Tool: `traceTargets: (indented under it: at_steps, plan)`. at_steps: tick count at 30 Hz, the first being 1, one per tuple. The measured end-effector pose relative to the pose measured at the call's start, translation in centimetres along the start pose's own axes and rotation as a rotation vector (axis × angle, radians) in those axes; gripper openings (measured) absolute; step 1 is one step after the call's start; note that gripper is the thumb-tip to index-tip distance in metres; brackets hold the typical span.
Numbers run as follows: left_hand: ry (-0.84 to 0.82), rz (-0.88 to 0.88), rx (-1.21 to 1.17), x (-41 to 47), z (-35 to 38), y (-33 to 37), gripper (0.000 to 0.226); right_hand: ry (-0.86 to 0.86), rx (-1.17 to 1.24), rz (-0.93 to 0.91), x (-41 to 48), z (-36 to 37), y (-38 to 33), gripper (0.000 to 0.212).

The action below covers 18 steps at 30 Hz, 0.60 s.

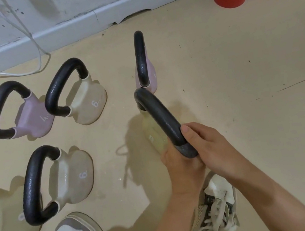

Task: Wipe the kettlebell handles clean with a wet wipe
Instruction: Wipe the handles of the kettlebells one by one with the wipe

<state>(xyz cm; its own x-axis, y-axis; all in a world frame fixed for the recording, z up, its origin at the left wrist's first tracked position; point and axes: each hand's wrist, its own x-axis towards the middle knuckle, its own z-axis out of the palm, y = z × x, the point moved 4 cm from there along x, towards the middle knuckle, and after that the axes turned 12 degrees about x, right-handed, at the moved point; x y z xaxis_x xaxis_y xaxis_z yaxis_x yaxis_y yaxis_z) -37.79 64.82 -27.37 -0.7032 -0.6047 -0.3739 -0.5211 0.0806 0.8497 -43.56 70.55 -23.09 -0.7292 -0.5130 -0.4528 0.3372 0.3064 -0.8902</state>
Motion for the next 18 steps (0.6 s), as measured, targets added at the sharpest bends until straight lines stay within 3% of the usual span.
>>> traceTargets:
  at_steps: [3, 6, 9, 11, 15, 18]
  plan:
    - [-0.048, 0.017, -0.033, 0.4, -4.2, 0.4, 0.011, -0.086, 0.19, 0.081, -0.4, 1.6, 0.4, 0.028]
    - [-0.114, 0.105, 0.272, 2.5, -10.1, 1.1, 0.012, -0.218, 0.249, 0.169, -1.0, 4.9, 0.2, 0.025]
    - [-0.23, 0.253, 0.969, 5.0, -12.9, 2.6, 0.013, -0.011, -0.221, -0.093, -0.6, 4.6, -2.2, 0.014]
    - [-0.186, 0.388, 1.253, 5.8, -13.1, 3.3, 0.013, 0.172, -0.482, -0.277, -0.5, 3.4, -3.6, 0.012]
    - [-0.02, 0.549, 1.358, 6.2, -12.7, 3.7, 0.023, 0.124, -0.735, -0.533, -0.9, 3.0, -3.3, 0.007]
    - [0.05, 0.613, 1.335, 6.1, -12.5, 2.9, 0.032, 0.098, -0.766, -0.586, -0.6, 1.8, -3.2, 0.025]
